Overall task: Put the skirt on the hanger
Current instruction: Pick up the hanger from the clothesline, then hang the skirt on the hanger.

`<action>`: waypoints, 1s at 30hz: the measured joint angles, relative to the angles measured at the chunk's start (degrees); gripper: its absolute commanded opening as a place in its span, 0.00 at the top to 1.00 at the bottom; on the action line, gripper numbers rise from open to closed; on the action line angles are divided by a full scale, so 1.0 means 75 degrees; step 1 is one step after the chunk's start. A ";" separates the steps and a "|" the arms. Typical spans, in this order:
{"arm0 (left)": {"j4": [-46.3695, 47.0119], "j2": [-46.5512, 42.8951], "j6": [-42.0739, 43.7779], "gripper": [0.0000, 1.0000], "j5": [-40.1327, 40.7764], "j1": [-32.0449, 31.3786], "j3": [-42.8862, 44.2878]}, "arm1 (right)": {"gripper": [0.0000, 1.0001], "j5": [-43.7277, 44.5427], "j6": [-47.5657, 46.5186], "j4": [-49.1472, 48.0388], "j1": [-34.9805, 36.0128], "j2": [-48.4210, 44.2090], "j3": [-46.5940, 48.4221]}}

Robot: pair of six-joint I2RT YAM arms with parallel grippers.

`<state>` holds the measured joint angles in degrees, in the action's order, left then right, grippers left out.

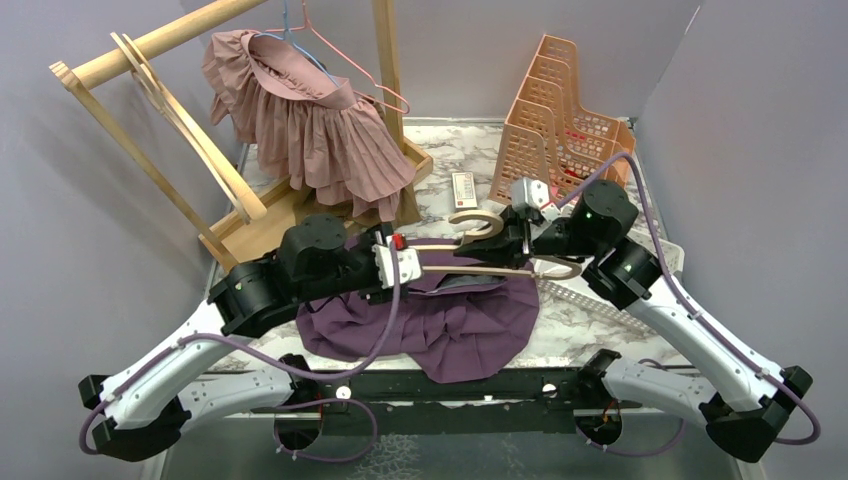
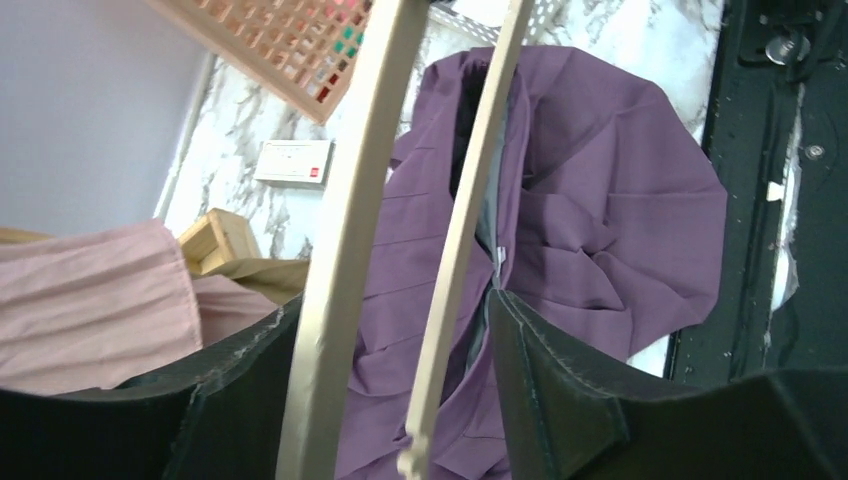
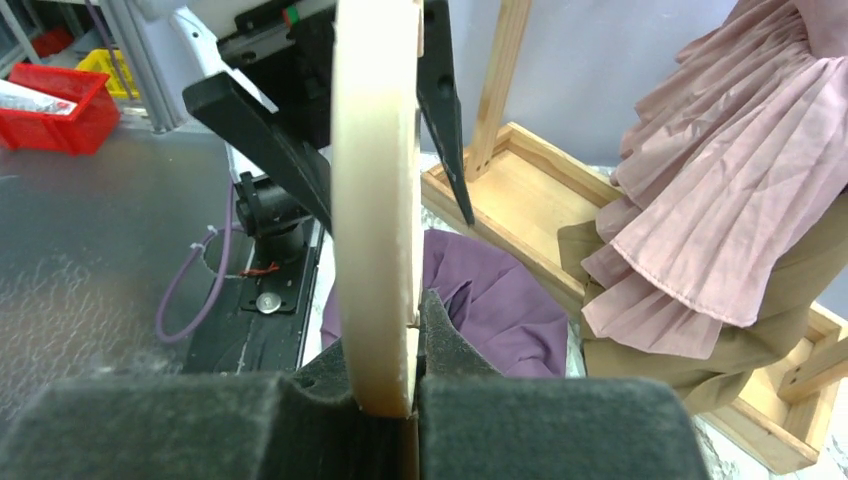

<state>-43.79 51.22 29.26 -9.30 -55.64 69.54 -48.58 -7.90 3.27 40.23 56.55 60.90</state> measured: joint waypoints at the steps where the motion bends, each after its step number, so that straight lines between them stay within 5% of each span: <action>1: 0.0090 -0.0157 -0.0047 0.34 0.0096 0.0000 -0.0085 | 0.99 0.0055 0.0026 -0.0038 0.0000 -0.0067 -0.0058; 8: 0.0988 -0.1087 -0.1355 0.32 0.1664 0.0000 -0.0866 | 0.99 0.0953 -0.0300 0.0530 0.0006 -0.0708 -0.0726; 17: 0.1501 -0.1478 -0.6330 0.38 0.4080 0.0003 -0.2372 | 0.99 0.1941 -0.0825 0.2017 0.0006 -0.1061 -0.0912; 23: 0.0903 -0.0935 -0.8664 0.33 0.5024 0.0003 -0.3144 | 0.99 0.1711 -0.1291 0.3159 0.0006 -0.0568 -0.0662; 30: 0.0490 -0.1043 -0.9941 0.29 0.5313 0.0003 -0.3797 | 0.99 0.0880 -0.1483 0.3815 0.0006 -0.0449 -0.0659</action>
<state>-40.12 43.40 -45.30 30.55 -55.61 41.06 -41.98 -19.03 31.88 40.27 53.19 55.96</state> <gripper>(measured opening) 0.703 0.075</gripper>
